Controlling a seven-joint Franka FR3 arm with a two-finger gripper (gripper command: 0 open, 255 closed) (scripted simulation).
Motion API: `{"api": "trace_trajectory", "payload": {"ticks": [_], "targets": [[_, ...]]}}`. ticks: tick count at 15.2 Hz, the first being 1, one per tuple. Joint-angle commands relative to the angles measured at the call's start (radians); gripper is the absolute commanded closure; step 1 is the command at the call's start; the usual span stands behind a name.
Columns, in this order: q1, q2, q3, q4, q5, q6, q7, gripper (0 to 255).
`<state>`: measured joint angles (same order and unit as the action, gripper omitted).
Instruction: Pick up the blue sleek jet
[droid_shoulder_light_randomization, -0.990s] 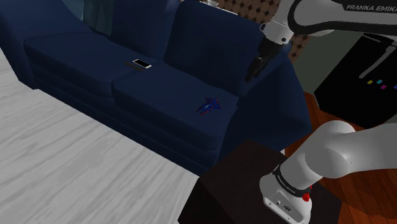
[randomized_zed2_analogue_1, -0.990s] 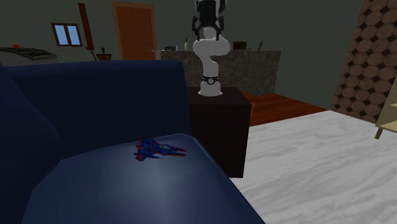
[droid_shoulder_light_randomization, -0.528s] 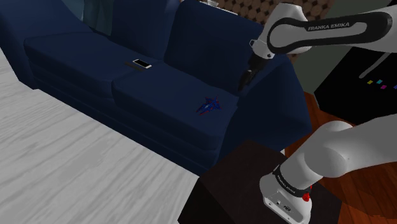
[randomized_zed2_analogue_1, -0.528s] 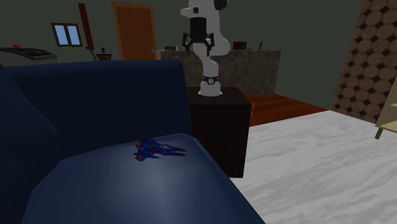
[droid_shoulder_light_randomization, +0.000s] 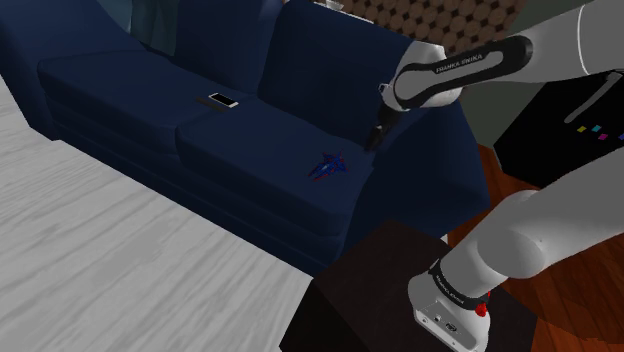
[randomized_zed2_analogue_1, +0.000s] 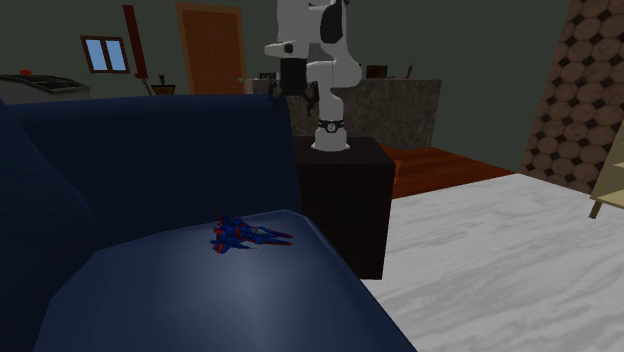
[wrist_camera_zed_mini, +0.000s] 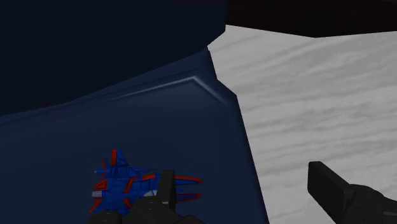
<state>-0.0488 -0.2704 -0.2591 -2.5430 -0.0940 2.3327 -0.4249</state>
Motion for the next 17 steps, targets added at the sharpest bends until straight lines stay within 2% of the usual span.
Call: {"api": "trace_trajectory", "payload": {"ticks": [1,5,9,17], "targets": [[0.001,0.085,-0.02,0.017,0.011,0.07,-0.034,0],[-0.003,0.249,-0.051,0.071,0.058,0.178,-0.117,0],[-0.023,0.416,-0.058,0.147,0.135,0.265,-0.215,0],[-0.13,0.739,0.002,0.361,0.259,0.371,-0.375,0]]}}
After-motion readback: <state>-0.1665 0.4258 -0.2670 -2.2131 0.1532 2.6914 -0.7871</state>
